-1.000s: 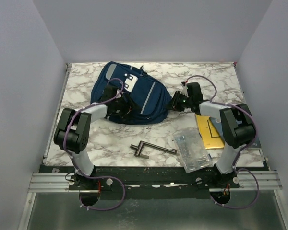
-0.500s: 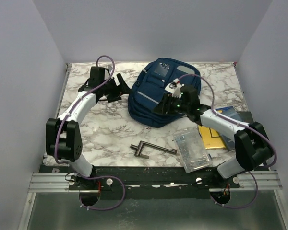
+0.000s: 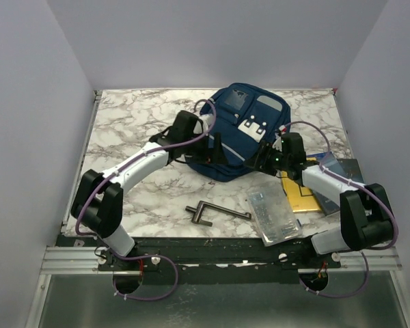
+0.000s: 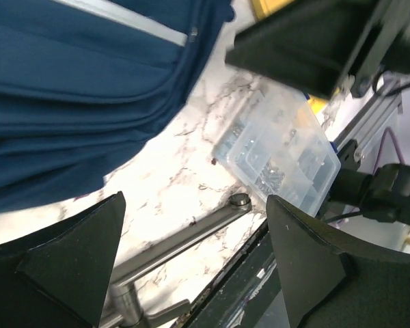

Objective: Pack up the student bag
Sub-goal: Unzip the student bag at the center of the board.

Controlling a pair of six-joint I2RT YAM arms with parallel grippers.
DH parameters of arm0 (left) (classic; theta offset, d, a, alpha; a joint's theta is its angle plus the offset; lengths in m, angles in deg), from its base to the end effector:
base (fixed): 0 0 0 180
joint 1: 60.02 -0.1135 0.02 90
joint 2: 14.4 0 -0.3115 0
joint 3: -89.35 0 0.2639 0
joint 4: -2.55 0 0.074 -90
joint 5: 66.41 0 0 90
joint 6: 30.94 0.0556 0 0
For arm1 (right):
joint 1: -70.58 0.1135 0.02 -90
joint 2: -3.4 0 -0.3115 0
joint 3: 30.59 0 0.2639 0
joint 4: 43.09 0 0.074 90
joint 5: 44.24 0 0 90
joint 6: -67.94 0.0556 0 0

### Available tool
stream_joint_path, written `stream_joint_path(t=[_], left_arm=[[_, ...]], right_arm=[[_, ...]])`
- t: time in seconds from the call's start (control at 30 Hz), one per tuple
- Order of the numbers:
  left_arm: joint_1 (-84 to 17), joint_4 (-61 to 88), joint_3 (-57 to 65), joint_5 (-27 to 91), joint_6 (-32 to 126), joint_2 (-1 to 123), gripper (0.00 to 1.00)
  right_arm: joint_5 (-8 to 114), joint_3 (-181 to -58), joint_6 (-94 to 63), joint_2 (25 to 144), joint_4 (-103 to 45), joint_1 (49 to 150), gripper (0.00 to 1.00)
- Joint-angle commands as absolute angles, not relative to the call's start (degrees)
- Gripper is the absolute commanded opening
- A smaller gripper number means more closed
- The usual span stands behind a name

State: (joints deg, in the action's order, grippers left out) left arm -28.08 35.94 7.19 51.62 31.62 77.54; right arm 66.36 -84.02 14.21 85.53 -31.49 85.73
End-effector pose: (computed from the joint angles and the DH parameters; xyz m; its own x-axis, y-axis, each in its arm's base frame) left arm 0.3090 -0.2234 0.2958 -0.8645 0.0596 -0.4991 0.4050 0.6707 -0.6214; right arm 0.2892 0.0986 0.2138 -0.8013 0.3567 -0.4803 -0.0367 0.7719 0.6347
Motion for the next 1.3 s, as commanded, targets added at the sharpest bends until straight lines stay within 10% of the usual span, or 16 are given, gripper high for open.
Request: stream_joint_path(t=[0.0,0.43,0.63,0.93,1.27], left_arm=[[-23.5,33.8,1.0,47.3,35.9,81.0,0.84],[-20.6,40.0,-10.7,38.3,39.1,91.0,0.82],[-19.6,40.5,-9.3,34.7,41.5,88.7,0.81],[-17.4,41.6,-10.1,30.6,43.0,90.2,0.82],[-16.4,44.0,-10.9,31.0,46.8,87.4,0.84]], right_arm=[[62.6,-82.2,11.1,83.0,-30.7,77.0,0.65],[75.4,-84.6,15.5,95.2,-44.0,71.5,0.64],[76.9,-85.5,17.1,99.4,-47.5,71.7,0.51],[82.9,-89.7,18.6,103.4,-47.1,73.9,0.01],[91.9,-97.3,27.4,95.2,-38.5,74.0,0.0]])
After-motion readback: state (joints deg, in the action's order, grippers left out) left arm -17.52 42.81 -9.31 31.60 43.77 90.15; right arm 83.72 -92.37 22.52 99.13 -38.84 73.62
